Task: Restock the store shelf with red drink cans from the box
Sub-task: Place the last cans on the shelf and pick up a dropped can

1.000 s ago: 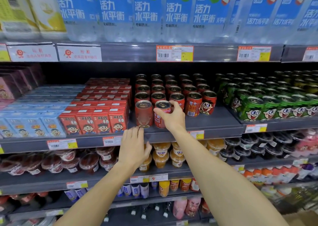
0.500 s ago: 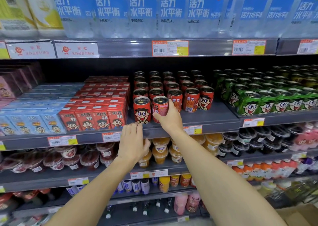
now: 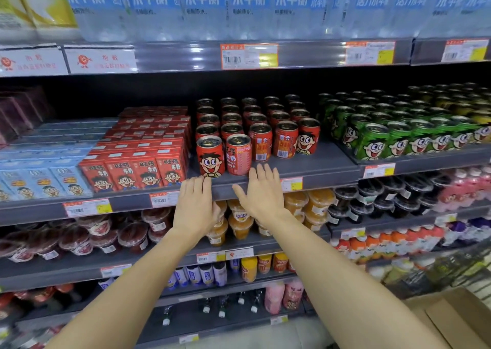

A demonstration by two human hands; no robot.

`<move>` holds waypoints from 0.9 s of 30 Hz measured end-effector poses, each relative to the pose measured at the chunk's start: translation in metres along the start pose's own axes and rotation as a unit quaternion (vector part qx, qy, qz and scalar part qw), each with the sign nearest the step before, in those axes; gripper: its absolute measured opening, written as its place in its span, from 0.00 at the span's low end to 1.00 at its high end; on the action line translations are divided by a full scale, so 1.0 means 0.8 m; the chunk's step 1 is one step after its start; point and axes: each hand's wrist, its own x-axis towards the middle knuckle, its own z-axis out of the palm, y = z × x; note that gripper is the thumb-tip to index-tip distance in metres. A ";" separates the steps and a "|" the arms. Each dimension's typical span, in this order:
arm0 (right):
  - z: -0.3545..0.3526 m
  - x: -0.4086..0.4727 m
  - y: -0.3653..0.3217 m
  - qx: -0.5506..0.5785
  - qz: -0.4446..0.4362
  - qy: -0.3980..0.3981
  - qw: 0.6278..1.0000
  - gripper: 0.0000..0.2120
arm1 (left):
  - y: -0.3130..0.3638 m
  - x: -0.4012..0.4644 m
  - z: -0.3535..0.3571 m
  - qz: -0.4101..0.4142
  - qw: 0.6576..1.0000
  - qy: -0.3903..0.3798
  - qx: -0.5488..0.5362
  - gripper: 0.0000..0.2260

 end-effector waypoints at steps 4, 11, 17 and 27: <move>0.003 -0.018 0.010 -0.030 -0.043 -0.013 0.999 0.37 | 0.002 0.001 -0.003 0.001 1.000 -0.009 0.014 0.26; -0.026 -0.040 0.028 -0.019 -0.063 -0.077 0.995 0.37 | 0.024 0.002 -0.015 -0.072 0.992 -0.095 0.041 0.34; -0.047 -0.081 0.067 -0.050 -0.039 -0.106 0.992 0.34 | 0.074 -0.011 -0.038 -0.075 0.991 -0.109 0.013 0.32; -0.086 -0.207 0.207 -0.054 0.058 -0.178 0.981 0.26 | 0.271 -0.062 -0.036 0.048 0.990 -0.129 -0.011 0.20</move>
